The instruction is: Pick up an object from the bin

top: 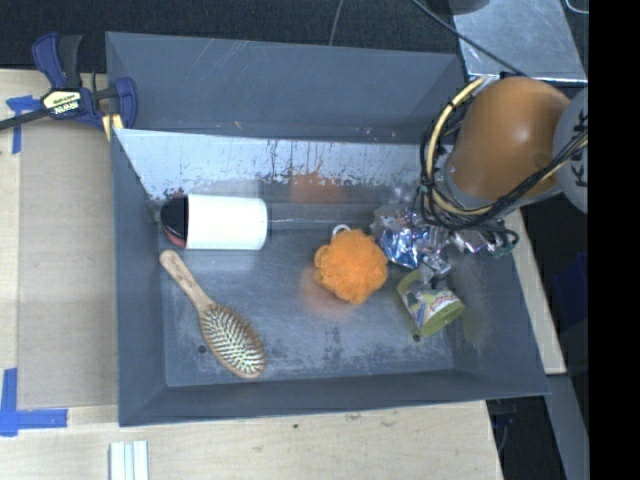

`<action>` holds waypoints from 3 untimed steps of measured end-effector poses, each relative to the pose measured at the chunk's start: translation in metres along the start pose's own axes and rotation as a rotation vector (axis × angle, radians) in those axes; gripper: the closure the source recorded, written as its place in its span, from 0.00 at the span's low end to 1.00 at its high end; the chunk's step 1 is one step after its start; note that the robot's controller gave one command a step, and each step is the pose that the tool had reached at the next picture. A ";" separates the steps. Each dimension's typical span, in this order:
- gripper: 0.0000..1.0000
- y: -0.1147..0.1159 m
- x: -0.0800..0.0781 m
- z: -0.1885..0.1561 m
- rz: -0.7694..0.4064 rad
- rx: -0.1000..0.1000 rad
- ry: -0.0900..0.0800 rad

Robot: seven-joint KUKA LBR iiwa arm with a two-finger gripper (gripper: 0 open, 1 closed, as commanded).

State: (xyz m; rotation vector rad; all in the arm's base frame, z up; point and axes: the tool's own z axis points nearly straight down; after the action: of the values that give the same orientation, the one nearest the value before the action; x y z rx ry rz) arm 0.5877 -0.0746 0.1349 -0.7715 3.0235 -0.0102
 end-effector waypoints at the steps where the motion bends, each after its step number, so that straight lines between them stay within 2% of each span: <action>1: 0.00 0.059 -0.027 0.067 0.054 -0.003 -0.001; 2: 1.00 0.055 -0.026 0.064 0.058 0.002 -0.005; 3: 1.00 0.096 0.007 -0.012 0.065 0.004 -0.011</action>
Offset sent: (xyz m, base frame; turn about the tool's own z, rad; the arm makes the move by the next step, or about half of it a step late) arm -0.0033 0.0609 -0.0649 0.0571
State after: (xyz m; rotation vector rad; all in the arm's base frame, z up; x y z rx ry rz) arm 0.5354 0.0061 0.1460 -0.6710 3.0352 -0.0102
